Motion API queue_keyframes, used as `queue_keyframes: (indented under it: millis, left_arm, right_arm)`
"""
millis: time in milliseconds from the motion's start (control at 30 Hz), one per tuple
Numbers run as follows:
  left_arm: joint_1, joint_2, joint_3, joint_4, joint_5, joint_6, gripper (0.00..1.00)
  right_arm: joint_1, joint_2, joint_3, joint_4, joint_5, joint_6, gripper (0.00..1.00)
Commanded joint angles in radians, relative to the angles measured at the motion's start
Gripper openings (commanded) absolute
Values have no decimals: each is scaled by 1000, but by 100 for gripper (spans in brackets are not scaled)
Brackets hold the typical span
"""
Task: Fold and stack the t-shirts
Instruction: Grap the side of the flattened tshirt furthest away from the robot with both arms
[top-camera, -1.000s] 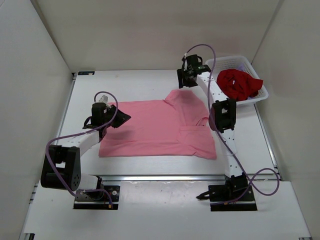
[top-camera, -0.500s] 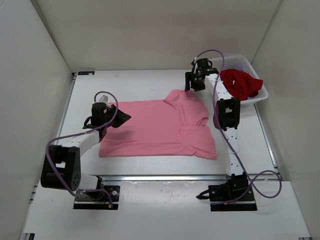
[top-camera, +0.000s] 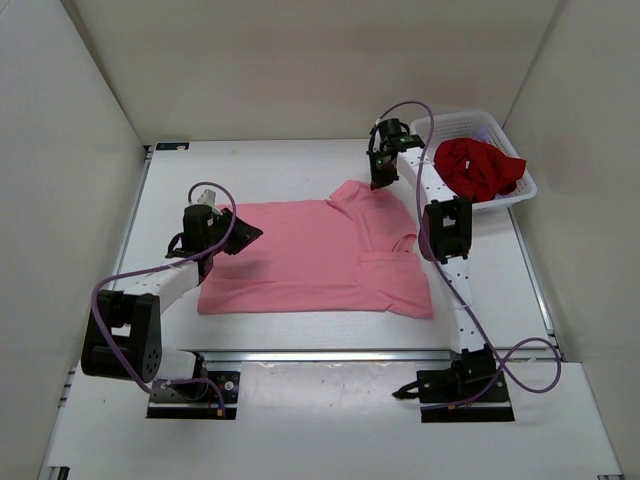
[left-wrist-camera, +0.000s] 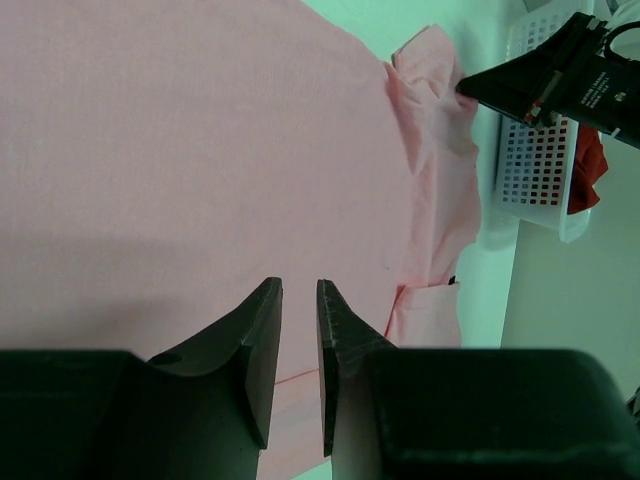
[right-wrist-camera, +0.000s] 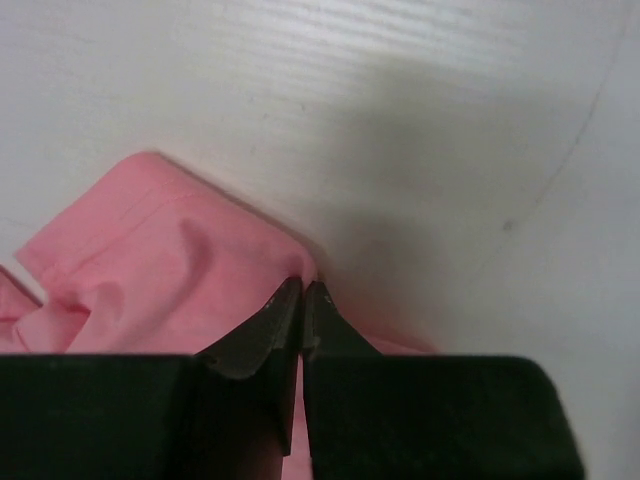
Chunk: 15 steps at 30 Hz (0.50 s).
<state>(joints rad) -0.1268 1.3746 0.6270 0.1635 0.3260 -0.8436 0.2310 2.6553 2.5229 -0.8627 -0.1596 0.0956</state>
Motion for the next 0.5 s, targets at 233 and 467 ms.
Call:
queue_keyframes:
  millis: [233,467]
  left_arm:
    - [-22,-69,-20,25,28,-22,31]
    - [-23,-59,-29,47,35,-34,31]
  right_arm:
    - [154,-251,-143,-173,301,102,5]
    - [96,-481,-576,45,178,57,47]
